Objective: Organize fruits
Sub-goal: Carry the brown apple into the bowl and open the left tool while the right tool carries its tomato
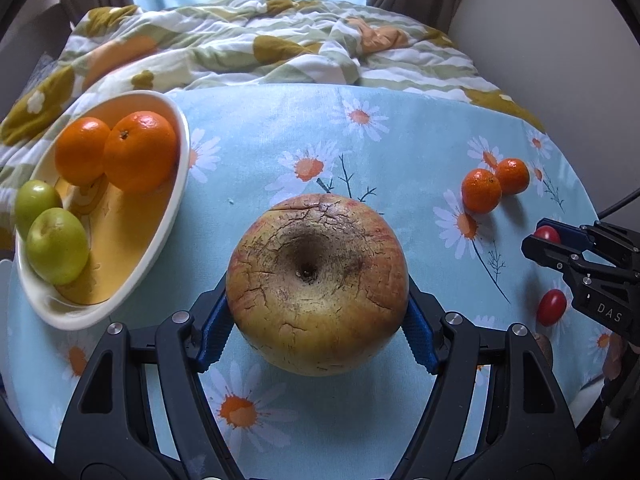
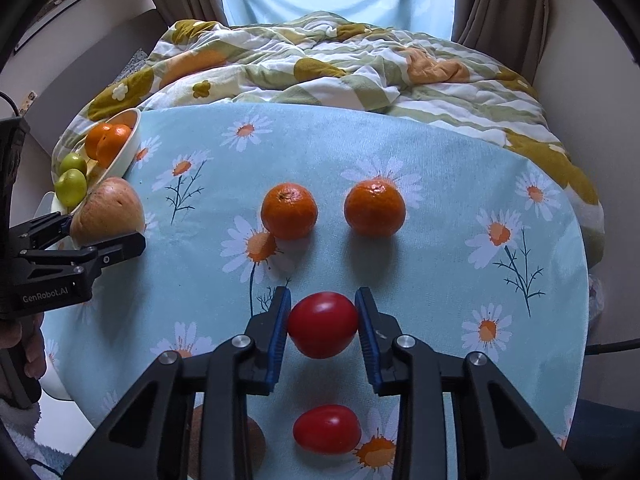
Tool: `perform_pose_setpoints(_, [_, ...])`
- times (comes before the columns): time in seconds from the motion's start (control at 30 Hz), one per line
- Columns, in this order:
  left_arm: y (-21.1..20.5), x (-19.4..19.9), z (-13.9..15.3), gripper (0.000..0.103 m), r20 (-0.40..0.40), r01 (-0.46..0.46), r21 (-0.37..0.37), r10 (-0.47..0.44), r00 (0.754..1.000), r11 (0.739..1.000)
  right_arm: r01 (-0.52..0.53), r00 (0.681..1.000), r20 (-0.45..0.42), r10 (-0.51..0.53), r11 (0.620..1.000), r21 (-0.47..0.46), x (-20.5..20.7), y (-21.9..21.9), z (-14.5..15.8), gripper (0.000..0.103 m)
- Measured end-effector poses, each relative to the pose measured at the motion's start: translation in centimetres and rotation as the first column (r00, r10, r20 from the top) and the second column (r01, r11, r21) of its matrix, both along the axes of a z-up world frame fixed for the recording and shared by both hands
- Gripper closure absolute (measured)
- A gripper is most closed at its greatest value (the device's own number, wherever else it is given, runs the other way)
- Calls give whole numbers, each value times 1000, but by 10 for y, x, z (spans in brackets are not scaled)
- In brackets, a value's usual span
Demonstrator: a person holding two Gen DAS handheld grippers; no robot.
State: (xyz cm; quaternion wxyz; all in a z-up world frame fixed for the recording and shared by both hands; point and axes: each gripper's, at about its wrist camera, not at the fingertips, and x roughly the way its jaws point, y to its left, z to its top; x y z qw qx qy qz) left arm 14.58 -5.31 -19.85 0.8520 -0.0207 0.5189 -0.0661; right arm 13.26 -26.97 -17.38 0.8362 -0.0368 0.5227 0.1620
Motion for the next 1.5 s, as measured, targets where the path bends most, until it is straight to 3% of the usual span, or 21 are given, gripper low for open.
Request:
perform_pose_setpoints(0.47, [38, -20, 58, 24, 87, -83, -22, 84, 993, 996, -85, 995, 50, 83, 996, 41, -1, 30, 49, 72])
perform_pose_setpoints(0.83, [104, -14, 97, 24, 139, -86, -4, 86, 987, 996, -119, 990, 91, 111, 989, 88, 6, 97, 80, 72])
perform_pose_setpoints(1.13, [164, 9, 105, 24, 148, -62, 8, 60, 987, 998, -117, 990, 92, 107, 987, 106, 18, 160, 86, 72])
perform_pose_setpoints(1.5, [197, 40, 77, 24, 104, 48, 22, -50, 993, 999, -68, 997, 56, 62, 990, 122, 33, 210, 68, 72])
